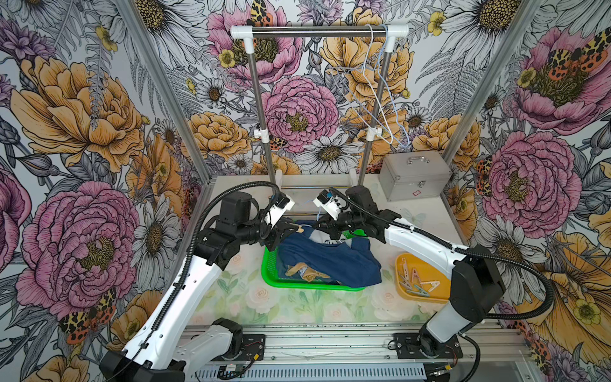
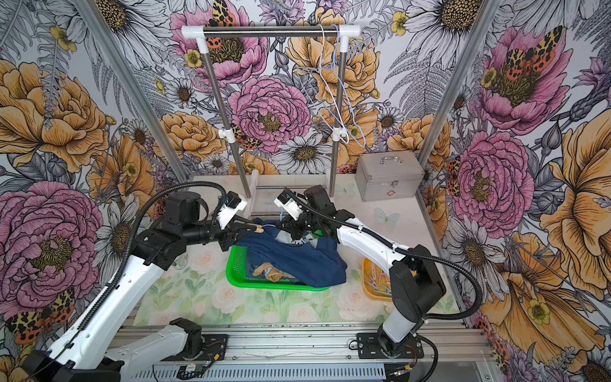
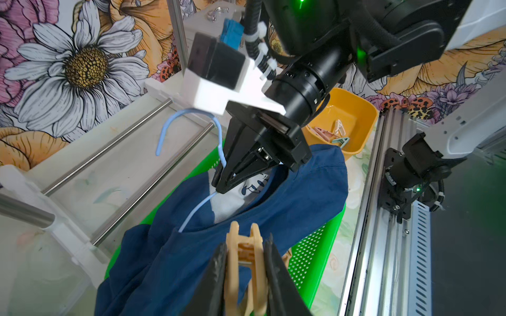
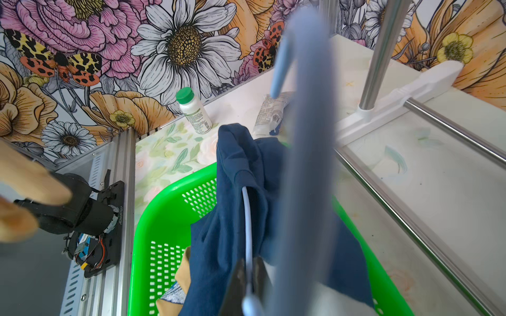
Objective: Remove the clothespins securing t-shirts to the hanger
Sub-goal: Place the hanger in the basket, then place the clothespin in the storage box.
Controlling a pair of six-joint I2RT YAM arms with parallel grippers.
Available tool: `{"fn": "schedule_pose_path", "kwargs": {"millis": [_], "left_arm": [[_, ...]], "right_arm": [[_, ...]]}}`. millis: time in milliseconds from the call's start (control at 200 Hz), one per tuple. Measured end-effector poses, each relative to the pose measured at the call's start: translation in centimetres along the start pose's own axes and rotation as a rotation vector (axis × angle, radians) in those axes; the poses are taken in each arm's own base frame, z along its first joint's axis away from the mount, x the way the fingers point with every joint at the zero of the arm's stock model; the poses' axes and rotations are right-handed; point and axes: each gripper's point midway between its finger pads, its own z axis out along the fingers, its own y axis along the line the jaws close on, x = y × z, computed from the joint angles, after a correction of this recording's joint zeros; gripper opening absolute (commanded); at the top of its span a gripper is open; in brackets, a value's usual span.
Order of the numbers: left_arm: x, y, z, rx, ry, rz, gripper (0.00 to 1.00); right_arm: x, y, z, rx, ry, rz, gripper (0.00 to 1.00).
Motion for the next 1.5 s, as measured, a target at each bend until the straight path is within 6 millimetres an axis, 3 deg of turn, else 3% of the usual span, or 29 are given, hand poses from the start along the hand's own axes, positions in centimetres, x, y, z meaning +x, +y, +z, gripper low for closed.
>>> {"fn": "schedule_pose_path", "kwargs": {"millis": [290, 480, 685, 760, 940, 1090, 1335, 1500], "left_arm": [[0.6, 1.5, 2.1, -0.037, 0.000, -0.103, 0.26], [0.1, 2.1, 2.4, -0.063, -0.024, -0.148, 0.27], [-0.5, 2.6, 2.7, -0.073, -0.053, -0.200, 0.28], [-0.8, 2.8, 3.1, -0.067, -0.065, -0.233, 0.28], [-1.3, 2.9, 4.4, -0.033, -0.079, -0.324, 0.30], [-1.9, 2.1, 5.1, 0.003, -0.091, -0.362, 0.30], [-3.3, 1.9, 5.1, 0.025, -0.145, -0.398, 0.30], [-3.7, 1.9, 5.1, 0.031, -0.164, -0.408, 0.30]], "right_arm": [[4.2, -4.6, 0.0, 0.065, 0.061, 0.092, 0.44], [6.0, -5.2, -0.4, 0.127, 0.097, 0.090, 0.57], [6.7, -4.2, -4.1, 0.272, 0.090, -0.002, 0.59], [6.0, -3.2, -5.6, 0.361, 0.082, -0.119, 0.59], [2.6, 0.6, -6.7, 0.463, -0.019, -0.388, 0.62], [-0.3, 2.1, -7.7, 0.482, -0.142, -0.483, 0.62], [-3.2, 4.0, -6.5, 0.430, -0.210, -0.565, 0.61], [-3.9, 3.8, -5.0, 0.416, -0.199, -0.588, 0.58]]}}
